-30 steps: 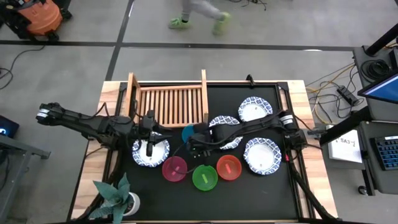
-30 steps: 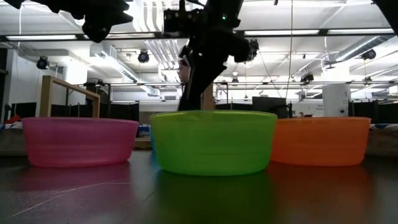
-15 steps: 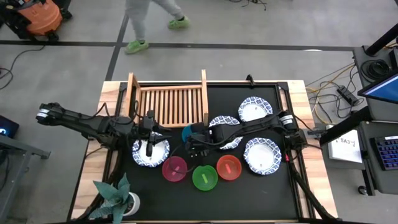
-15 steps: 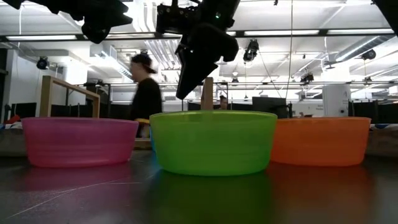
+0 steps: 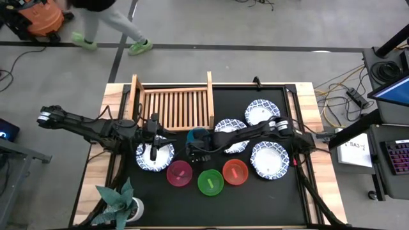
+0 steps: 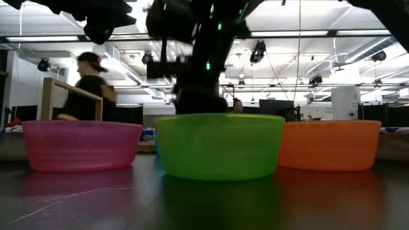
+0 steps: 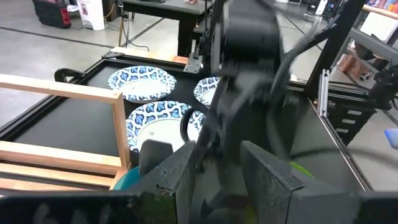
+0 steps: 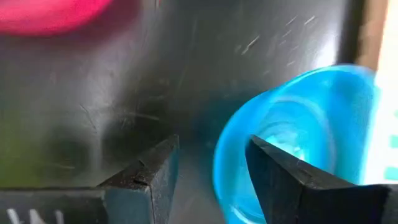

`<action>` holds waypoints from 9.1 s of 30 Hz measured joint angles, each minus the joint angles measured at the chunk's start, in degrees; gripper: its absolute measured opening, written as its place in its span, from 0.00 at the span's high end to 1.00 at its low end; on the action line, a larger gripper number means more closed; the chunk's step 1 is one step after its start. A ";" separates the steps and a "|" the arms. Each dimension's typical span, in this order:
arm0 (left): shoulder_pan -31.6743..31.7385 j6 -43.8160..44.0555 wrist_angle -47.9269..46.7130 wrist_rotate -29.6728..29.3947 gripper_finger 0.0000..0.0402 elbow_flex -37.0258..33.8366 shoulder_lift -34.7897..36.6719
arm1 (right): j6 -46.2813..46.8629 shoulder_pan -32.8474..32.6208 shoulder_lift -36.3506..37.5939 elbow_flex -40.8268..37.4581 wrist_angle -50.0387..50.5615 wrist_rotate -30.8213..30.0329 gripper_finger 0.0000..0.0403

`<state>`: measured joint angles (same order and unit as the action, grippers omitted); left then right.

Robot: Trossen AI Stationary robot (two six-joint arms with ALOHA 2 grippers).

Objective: Place and stack bowls onto a shelf
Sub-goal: Put the blue bowl on the shelf, then put the left white patterned bowl on the shelf

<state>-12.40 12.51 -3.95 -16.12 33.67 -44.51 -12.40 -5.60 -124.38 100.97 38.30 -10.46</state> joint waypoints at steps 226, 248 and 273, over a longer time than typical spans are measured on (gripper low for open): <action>-0.21 41.43 -56.72 -3.25 1.00 33.85 -48.67 | 6.45 -5.62 70.62 -61.05 -34.05 -6.12 0.84; 19.69 3.97 -44.74 -11.05 1.00 27.52 -44.70 | 6.78 -5.62 70.60 -61.05 -33.92 -6.12 0.84; 34.34 -5.86 -36.59 -1.23 0.92 21.36 -42.77 | 6.78 -5.62 70.60 -61.03 -33.89 -6.10 0.84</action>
<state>21.93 6.66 -40.54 -17.35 55.03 -87.29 -5.62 -11.22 -53.78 39.94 4.40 -16.56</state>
